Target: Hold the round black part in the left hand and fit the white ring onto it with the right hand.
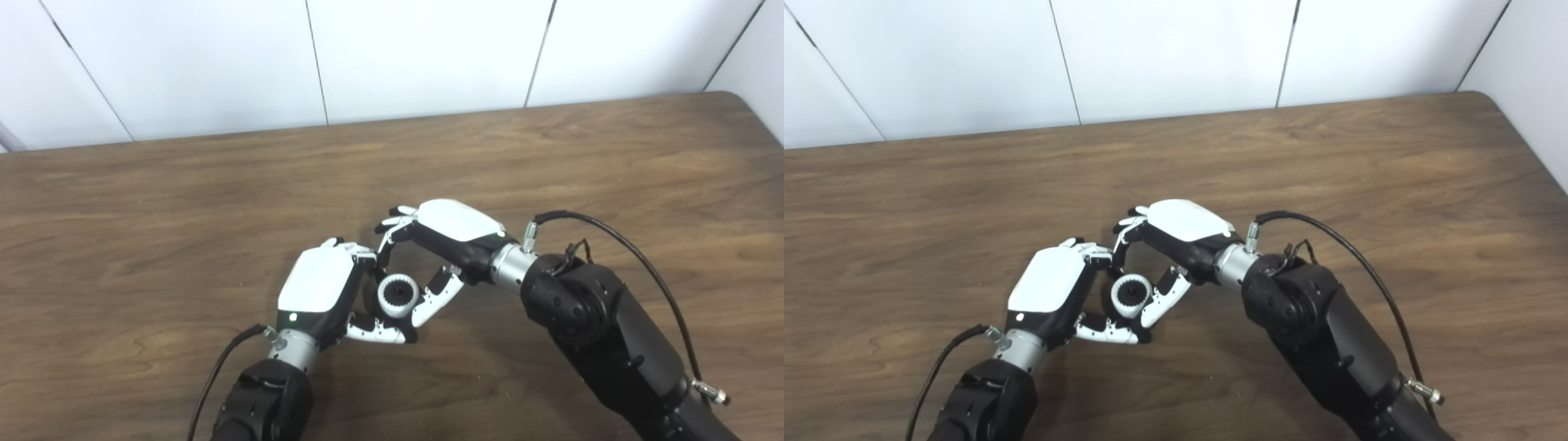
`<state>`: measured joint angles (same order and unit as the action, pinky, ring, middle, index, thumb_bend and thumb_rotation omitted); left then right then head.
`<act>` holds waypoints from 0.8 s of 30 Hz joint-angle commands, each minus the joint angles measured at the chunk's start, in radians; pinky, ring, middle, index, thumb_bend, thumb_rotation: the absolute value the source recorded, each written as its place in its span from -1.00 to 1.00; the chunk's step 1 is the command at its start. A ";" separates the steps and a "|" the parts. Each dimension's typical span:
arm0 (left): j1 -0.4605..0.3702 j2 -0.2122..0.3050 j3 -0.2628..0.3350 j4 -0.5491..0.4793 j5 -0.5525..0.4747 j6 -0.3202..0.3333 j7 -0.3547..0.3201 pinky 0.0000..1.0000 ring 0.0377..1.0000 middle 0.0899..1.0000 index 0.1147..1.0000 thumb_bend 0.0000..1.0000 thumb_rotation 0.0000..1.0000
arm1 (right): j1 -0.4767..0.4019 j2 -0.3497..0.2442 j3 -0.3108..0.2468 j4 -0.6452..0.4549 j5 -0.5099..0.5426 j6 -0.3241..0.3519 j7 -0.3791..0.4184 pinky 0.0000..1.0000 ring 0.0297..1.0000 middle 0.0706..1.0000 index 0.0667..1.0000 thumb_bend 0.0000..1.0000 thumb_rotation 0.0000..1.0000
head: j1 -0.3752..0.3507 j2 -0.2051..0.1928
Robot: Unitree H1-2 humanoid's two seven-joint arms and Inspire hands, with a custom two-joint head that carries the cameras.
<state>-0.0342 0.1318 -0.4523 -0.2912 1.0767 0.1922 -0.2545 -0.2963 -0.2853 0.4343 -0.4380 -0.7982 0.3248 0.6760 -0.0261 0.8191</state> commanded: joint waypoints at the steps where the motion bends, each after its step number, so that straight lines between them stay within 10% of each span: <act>1: -0.013 -0.005 -0.005 0.000 -0.005 -0.002 -0.023 0.84 0.66 0.45 -0.16 0.04 -0.89 | -0.037 0.003 -0.010 -0.013 0.001 -0.023 -0.017 0.77 0.95 0.77 0.27 0.97 -0.36 | -0.001 0.001; 24: -0.011 0.004 -0.005 0.000 0.002 -0.003 -0.028 0.86 0.67 0.46 -0.16 0.04 -0.89 | -0.044 0.005 -0.063 -0.029 0.015 0.010 -0.020 0.76 0.93 0.74 0.10 0.87 -0.57 | -0.004 0.003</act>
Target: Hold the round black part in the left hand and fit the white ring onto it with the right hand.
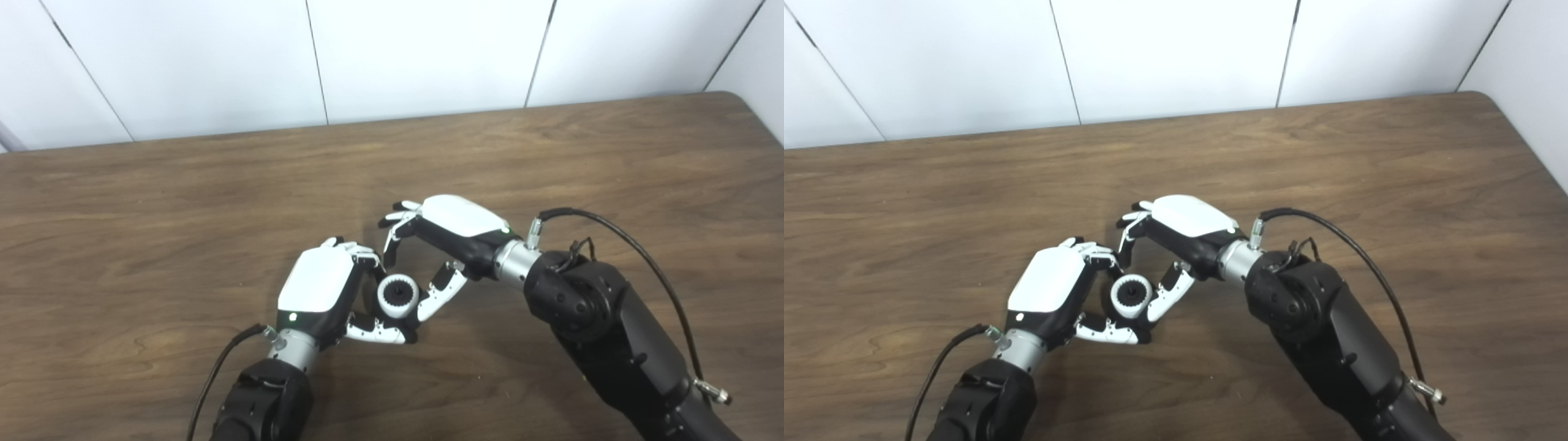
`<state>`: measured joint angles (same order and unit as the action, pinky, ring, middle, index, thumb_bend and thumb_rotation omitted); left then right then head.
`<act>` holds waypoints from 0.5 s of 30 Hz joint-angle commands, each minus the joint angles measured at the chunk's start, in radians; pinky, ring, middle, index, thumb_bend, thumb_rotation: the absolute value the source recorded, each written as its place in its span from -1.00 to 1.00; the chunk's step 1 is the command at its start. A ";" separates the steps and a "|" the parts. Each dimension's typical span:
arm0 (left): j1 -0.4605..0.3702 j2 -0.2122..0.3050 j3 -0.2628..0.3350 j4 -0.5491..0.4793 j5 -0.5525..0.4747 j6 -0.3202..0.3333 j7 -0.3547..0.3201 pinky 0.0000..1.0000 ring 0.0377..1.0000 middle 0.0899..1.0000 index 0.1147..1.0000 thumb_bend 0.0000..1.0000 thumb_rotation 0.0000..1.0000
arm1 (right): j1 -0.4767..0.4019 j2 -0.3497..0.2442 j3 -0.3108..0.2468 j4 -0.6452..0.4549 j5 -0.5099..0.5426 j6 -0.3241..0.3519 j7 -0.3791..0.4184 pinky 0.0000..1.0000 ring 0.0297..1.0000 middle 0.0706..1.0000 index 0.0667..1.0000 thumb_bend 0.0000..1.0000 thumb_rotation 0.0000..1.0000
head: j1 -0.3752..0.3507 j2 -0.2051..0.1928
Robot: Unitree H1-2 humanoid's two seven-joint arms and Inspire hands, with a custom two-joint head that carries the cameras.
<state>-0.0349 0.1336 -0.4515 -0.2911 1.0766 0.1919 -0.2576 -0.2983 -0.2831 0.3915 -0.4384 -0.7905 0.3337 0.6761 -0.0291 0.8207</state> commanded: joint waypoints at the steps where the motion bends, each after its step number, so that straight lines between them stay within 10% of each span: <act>1: -0.009 0.002 -0.006 0.003 0.002 -0.005 -0.018 0.85 0.66 0.46 -0.16 0.04 -0.89 | -0.043 0.002 -0.030 -0.031 0.013 0.005 -0.020 0.76 0.93 0.74 0.09 0.87 -0.56 | 0.001 0.001; 15: -0.005 0.011 0.005 0.011 -0.013 -0.020 0.001 0.82 0.62 0.45 -0.16 0.04 -0.88 | -0.058 -0.042 -0.145 -0.077 0.022 0.058 -0.016 0.63 0.89 0.73 0.18 0.91 -0.60 | 0.000 -0.001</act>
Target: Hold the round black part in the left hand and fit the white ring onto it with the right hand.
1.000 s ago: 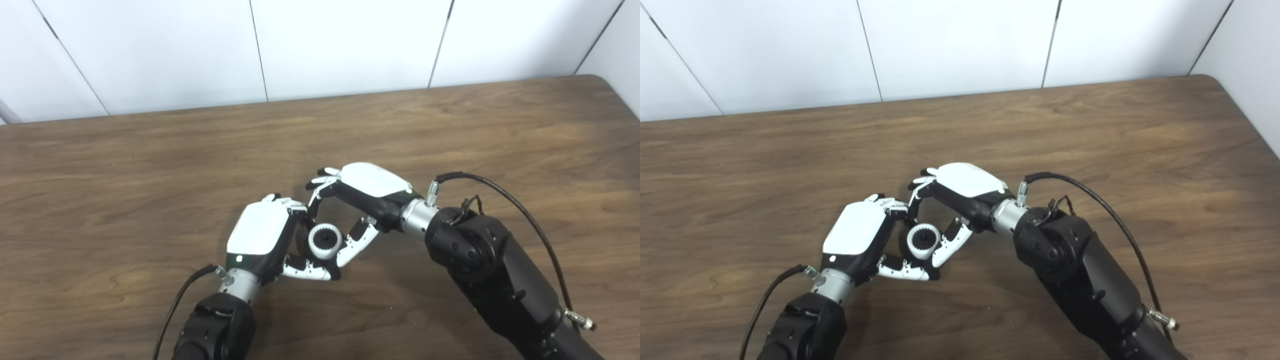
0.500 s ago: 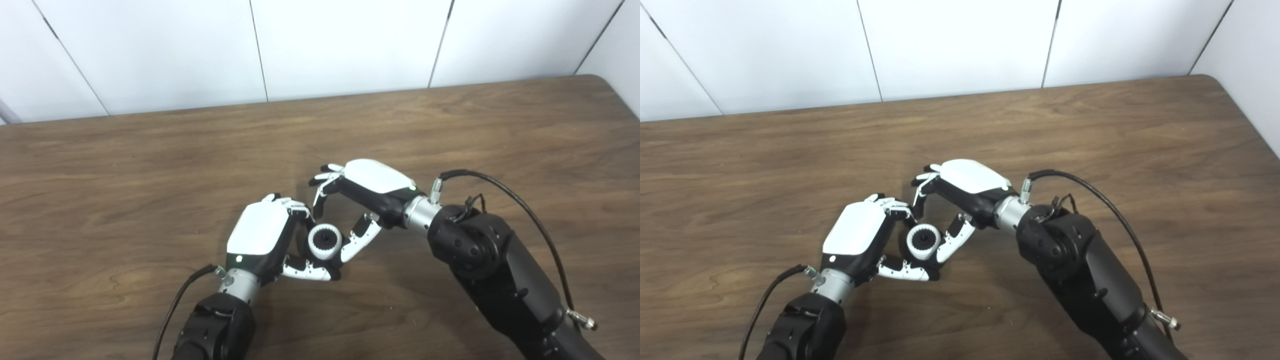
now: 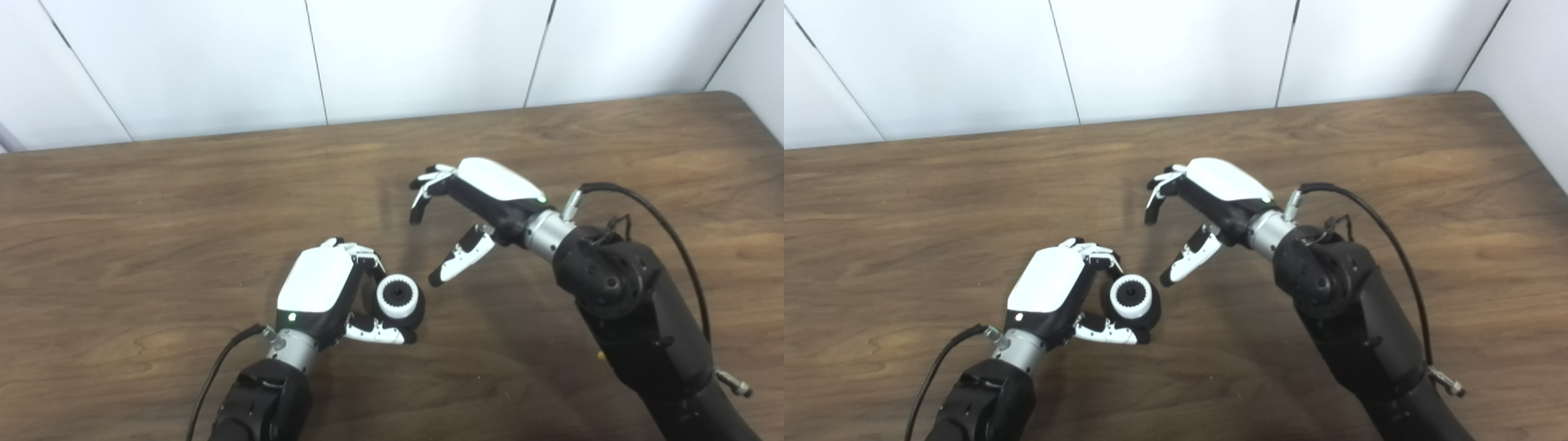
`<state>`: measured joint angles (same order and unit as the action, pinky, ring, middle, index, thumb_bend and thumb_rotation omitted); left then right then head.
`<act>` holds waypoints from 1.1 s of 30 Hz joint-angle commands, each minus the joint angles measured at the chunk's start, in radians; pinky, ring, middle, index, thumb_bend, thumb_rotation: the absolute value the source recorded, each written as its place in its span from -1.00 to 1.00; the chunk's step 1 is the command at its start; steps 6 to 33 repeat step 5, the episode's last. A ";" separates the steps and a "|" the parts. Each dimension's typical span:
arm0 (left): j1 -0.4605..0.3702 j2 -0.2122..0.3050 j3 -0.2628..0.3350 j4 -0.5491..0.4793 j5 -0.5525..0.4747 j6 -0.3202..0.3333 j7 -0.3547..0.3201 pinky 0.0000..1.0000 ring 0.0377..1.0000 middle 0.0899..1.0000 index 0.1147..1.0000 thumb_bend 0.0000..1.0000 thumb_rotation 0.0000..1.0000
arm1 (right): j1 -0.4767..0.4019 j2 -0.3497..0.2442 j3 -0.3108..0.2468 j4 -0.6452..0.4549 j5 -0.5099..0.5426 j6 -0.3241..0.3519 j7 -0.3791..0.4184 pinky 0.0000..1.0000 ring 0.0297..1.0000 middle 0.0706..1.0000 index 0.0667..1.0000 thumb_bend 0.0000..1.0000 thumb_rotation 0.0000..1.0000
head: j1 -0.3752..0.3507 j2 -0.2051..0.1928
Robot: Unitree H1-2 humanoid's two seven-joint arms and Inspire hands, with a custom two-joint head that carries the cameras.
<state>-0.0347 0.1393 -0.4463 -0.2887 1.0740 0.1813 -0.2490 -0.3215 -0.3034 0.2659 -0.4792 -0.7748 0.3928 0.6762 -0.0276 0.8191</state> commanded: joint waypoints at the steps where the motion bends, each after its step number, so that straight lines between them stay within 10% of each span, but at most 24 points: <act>1: -0.005 0.006 0.001 0.010 -0.012 -0.010 -0.008 0.82 0.62 0.45 -0.16 0.04 -0.88 | -0.035 -0.027 -0.028 -0.039 0.008 0.002 -0.013 0.62 0.89 0.73 0.19 0.91 -0.60 | -0.001 0.000; 33: -0.007 0.013 0.005 0.010 -0.014 -0.012 -0.011 0.79 0.61 0.44 -0.15 0.03 -0.86 | -0.032 -0.053 -0.060 -0.045 0.024 0.016 -0.016 0.61 0.89 0.74 0.20 0.92 -0.59 | 0.000 -0.002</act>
